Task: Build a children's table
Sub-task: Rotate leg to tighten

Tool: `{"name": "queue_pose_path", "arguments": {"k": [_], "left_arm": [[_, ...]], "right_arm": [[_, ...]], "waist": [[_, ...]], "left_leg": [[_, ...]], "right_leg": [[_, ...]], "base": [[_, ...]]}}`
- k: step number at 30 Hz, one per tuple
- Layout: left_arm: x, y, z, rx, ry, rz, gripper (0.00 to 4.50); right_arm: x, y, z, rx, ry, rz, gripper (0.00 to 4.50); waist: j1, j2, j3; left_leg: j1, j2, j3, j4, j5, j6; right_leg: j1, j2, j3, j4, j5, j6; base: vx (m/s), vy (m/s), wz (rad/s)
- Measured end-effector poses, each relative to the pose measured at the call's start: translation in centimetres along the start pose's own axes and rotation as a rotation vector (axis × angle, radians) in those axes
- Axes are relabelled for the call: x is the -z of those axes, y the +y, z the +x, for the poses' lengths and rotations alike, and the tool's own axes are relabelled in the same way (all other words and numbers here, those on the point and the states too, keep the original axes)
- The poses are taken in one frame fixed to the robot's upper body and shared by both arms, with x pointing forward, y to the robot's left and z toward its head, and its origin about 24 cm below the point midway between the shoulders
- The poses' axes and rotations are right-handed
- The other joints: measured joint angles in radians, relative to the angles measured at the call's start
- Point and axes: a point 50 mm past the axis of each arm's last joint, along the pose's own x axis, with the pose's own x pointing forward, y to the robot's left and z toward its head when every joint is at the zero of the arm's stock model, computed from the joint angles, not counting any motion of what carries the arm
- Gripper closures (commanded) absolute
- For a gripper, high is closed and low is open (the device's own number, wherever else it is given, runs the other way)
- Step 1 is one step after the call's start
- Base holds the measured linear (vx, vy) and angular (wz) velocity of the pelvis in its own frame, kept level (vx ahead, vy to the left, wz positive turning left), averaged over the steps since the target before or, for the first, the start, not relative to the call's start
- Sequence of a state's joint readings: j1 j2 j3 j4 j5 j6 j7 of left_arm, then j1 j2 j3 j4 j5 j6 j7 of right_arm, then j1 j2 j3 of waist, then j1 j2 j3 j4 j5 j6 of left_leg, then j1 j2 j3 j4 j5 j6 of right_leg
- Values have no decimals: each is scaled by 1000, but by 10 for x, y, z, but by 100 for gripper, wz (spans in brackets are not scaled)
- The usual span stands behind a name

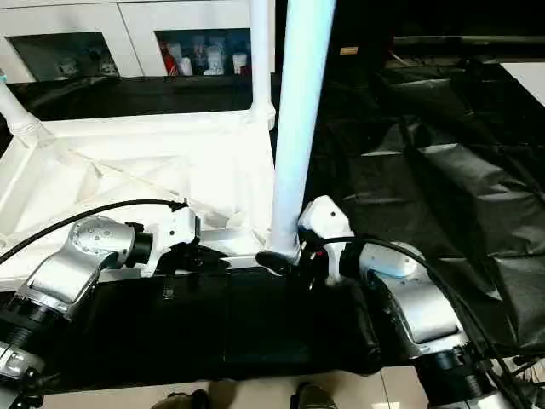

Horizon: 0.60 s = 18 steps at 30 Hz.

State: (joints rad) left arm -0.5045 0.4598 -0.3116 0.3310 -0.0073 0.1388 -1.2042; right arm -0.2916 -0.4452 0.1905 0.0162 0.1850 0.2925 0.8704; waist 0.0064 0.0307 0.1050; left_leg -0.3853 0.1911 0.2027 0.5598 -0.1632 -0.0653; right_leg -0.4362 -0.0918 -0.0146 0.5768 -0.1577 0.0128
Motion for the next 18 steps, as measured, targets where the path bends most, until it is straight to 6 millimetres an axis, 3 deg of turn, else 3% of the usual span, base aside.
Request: {"name": "queue_pose_path", "arguments": {"k": [4, 5, 8, 11, 18], "left_arm": [[0, 0, 0, -9, 3, 1, 450], [0, 0, 0, -13, 3, 1, 450], [1, 0, 0, -18, 3, 0, 450], [1, 0, -1, -19, 4, -1, 450], [1, 0, -2, -23, 9, -1, 450]], "right_arm": [[0, 0, 2, -16, 0, -5, 89], [-1, -2, 3, -26, 2, -10, 120], [0, -3, 4, -31, 6, -14, 125], [0, -3, 4, -34, 10, -15, 168], [0, -5, 7, -51, 19, -30, 189]], "waist": [[-1, -3, -1], [-2, -6, -1], [-2, -9, -3], [-2, -13, -4], [-3, -19, -6]], "left_leg": [[0, 0, 0, 3, 0, 0], [0, 0, 0, 4, 0, 0], [0, 0, 0, 4, 0, 0], [0, 0, 0, 4, 0, 0], [0, 1, 0, 6, 1, 2]], "right_leg": [[1, 0, 0, 1, 0, 0], [1, 0, 0, 1, 1, -1], [1, 0, 1, 1, 1, -1], [1, 0, 0, 2, 1, -1], [1, 0, 1, 3, 1, -1]], "base": [[0, 0, 0], [0, 0, 0], [0, 0, 0], [0, 0, 0], [0, 0, 0]]}}
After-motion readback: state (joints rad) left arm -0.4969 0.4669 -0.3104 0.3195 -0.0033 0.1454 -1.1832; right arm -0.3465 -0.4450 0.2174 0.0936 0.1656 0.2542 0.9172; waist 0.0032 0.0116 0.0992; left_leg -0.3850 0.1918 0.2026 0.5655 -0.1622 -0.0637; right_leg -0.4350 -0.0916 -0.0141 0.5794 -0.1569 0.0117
